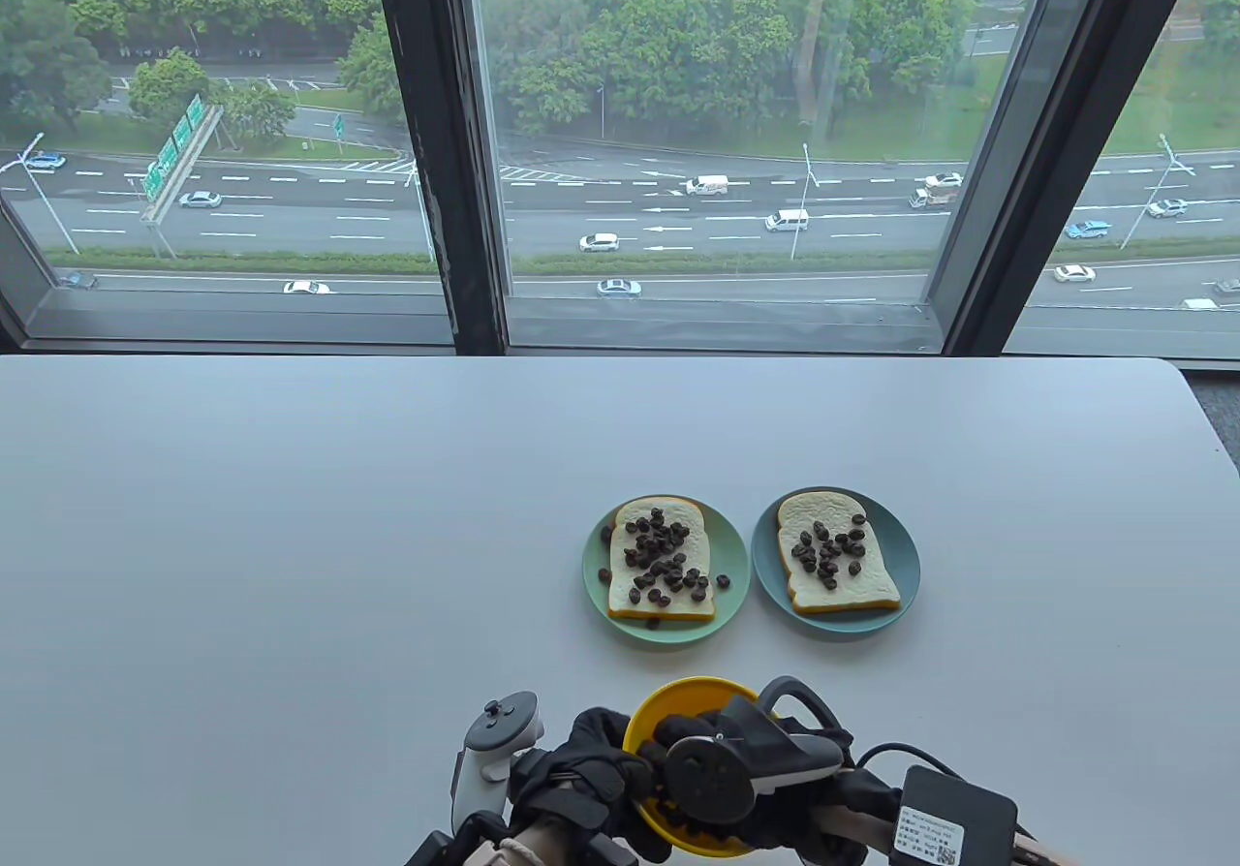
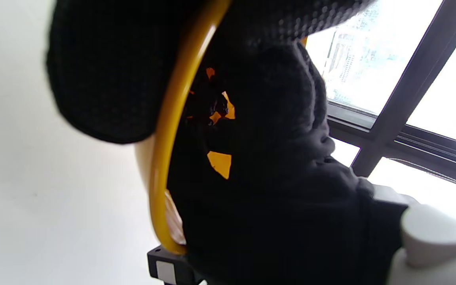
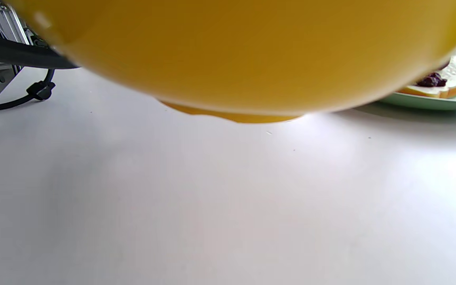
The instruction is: Sprinkle cranberries onto toast
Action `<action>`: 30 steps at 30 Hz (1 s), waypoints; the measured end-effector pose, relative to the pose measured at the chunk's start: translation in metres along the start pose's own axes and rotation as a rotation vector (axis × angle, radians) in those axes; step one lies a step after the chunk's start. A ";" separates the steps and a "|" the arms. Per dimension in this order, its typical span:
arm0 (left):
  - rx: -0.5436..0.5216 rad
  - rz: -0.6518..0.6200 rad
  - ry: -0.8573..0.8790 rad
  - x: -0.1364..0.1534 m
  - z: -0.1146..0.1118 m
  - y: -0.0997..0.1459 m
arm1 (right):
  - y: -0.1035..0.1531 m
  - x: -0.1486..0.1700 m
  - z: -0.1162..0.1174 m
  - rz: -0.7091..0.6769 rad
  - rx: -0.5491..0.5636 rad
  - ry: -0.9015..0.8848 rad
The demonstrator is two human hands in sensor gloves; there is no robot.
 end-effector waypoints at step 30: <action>0.028 0.119 -0.027 0.018 0.004 -0.013 | 0.043 0.129 -0.051 0.337 0.314 -0.411</action>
Point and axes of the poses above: the tracker on the back of each hand, its own x axis roughly to the little-finger side, its own y axis roughly from the fingertips to the wrist, z = x × y, the point moved 5 cm from there along -y, roughly from the wrist to the fingertips, and after that the axes turned 7 degrees about -x, right-handed, at the moved point
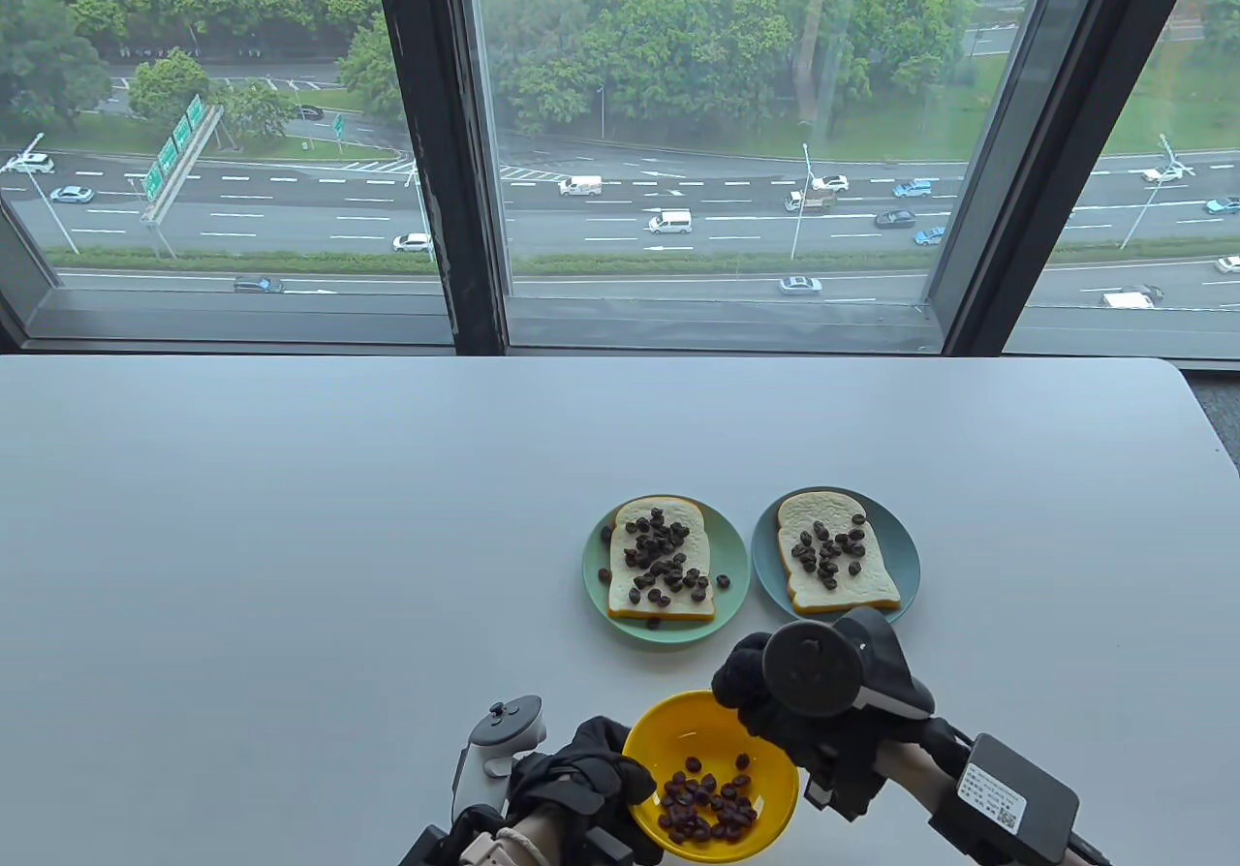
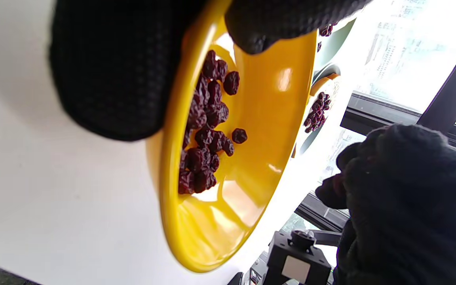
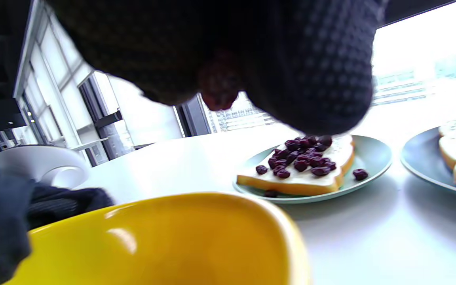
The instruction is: Sprinkle cranberries onto toast
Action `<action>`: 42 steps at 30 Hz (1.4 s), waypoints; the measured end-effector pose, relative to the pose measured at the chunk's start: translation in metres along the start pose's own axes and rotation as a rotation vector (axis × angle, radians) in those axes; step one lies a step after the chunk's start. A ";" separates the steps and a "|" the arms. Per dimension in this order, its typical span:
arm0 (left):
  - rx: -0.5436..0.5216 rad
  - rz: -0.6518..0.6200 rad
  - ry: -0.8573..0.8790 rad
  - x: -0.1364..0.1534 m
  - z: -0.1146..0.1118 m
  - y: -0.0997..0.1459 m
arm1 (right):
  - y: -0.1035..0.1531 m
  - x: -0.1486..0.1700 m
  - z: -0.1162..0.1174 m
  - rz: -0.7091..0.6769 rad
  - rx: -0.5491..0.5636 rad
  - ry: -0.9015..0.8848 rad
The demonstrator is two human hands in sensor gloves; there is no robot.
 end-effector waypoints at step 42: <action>0.011 0.001 -0.009 0.001 -0.002 -0.002 | 0.005 0.107 0.001 0.323 -0.007 -0.248</action>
Point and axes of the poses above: the tracker on the back of each hand, its own x axis roughly to the little-finger side, its own y axis roughly from the fingertips to the wrist, z = x × y, the point moved 5 cm from there along -y, roughly from the wrist to the fingertips, and after that the axes turned 7 degrees about -x, right-handed, at the moved point
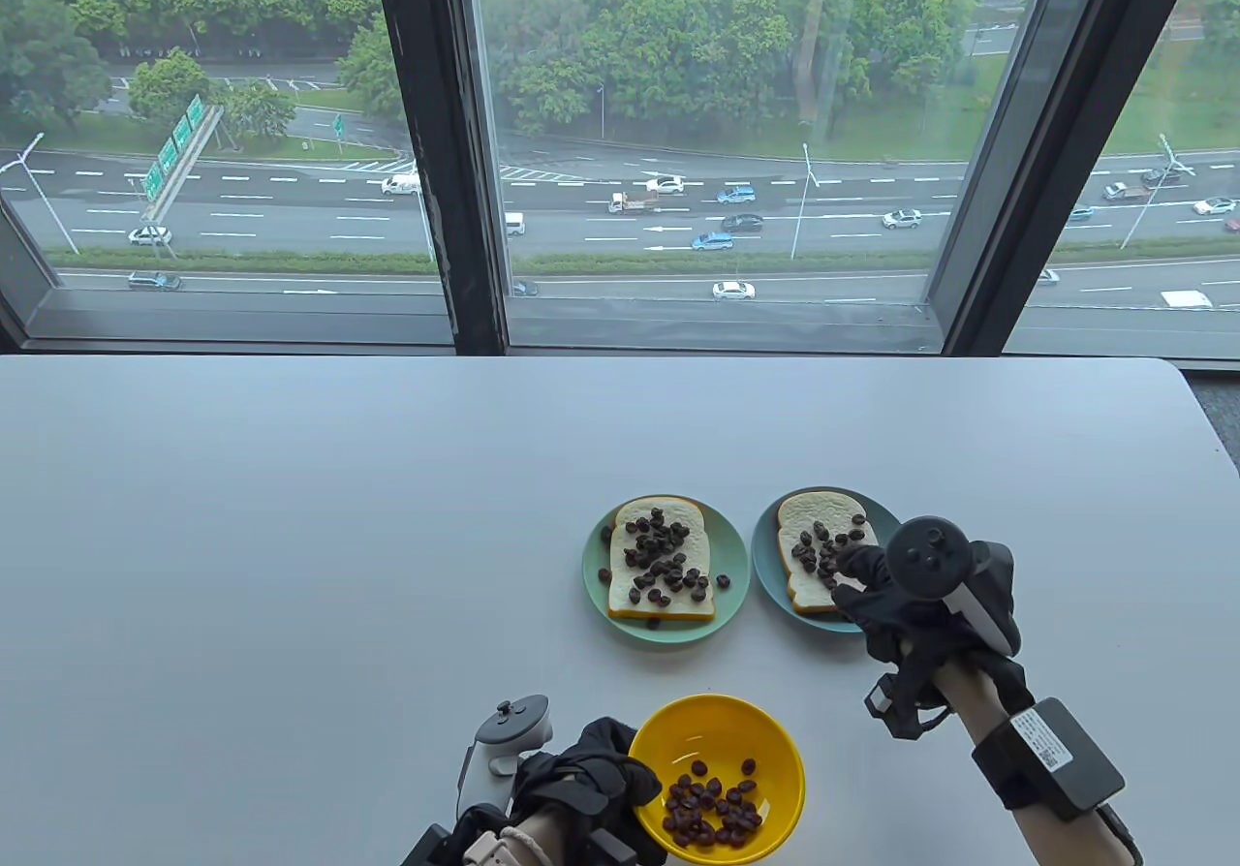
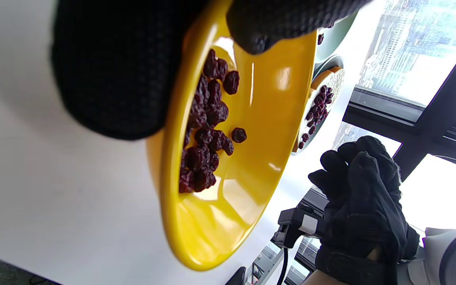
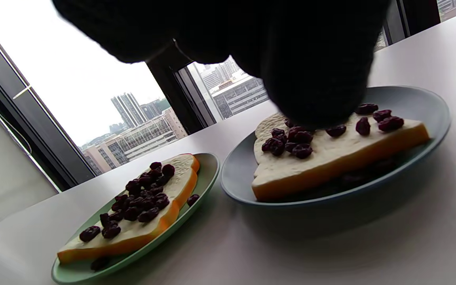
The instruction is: Sprinkle cranberries onto toast
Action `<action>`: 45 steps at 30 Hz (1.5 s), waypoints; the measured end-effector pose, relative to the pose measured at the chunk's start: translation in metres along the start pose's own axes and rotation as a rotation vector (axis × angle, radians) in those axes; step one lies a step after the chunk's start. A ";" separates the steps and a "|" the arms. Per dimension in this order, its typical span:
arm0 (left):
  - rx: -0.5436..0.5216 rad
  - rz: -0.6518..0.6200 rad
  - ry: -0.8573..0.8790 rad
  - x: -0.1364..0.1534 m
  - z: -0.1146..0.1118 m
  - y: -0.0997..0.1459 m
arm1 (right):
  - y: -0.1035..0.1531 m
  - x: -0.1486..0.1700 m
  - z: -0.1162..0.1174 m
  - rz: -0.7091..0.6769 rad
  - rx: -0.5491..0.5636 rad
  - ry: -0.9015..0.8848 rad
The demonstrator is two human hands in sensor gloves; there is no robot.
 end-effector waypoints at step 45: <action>-0.014 -0.018 -0.032 0.000 -0.004 0.003 | 0.086 -0.152 0.117 -0.606 -0.138 0.590</action>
Point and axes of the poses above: the tracker on the back of each hand, its own x axis roughly to the little-finger side, its own y axis roughly from the fingertips to the wrist, z = x × y, the point moved 5 cm from there along -y, roughly from the wrist to the fingertips, and after that the axes turned 7 degrees about -x, right-handed, at the moved point
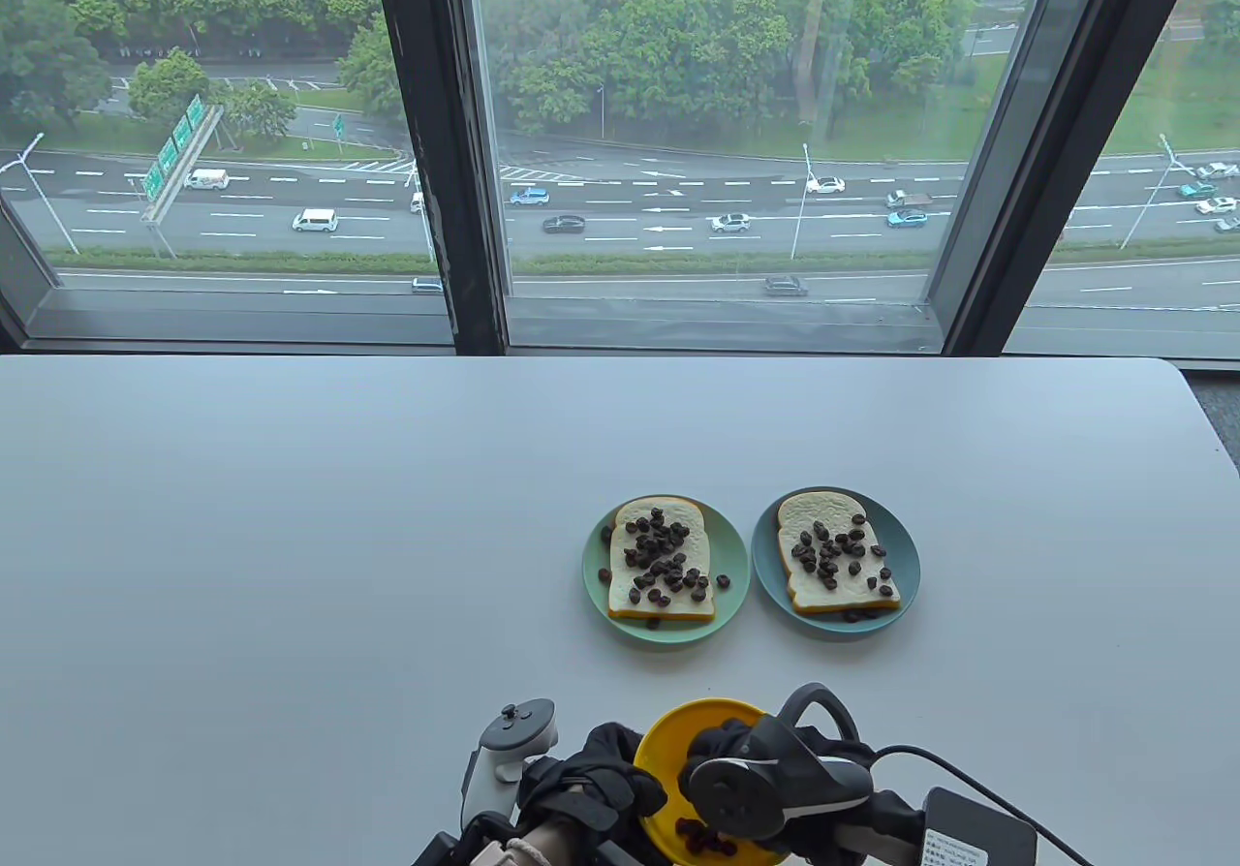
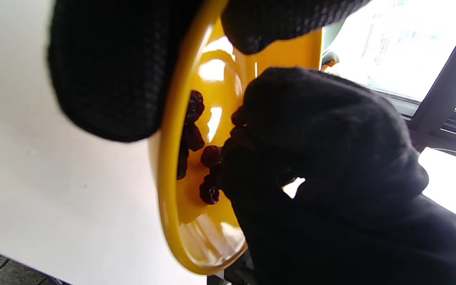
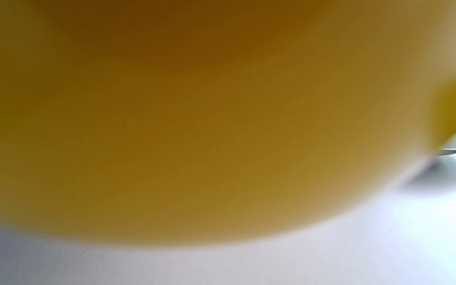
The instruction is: Sprinkle cranberries onto toast
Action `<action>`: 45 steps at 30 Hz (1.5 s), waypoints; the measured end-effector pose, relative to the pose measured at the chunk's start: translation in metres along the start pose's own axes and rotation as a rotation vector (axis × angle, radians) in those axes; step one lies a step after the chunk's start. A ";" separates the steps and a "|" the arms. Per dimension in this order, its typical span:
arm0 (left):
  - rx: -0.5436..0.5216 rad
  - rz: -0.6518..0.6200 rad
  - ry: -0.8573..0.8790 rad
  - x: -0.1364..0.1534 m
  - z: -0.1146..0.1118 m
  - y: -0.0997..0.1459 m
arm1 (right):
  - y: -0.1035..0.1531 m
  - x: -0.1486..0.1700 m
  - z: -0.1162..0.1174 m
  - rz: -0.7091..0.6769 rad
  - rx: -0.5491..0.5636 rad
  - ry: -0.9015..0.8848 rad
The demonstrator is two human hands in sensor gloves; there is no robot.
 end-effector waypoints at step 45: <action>0.034 0.067 0.058 0.005 0.013 -0.007 | -0.085 0.326 0.022 0.800 -0.026 -0.079</action>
Point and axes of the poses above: the tracker on the back of each hand, its own x axis roughly to the little-finger side, its own y axis roughly from the fingertips to the wrist, z = x × y, the point moved 5 cm from there along -y, roughly from the wrist to the fingertips, and after that the axes turned 7 degrees about -x, right-handed, at the moved point
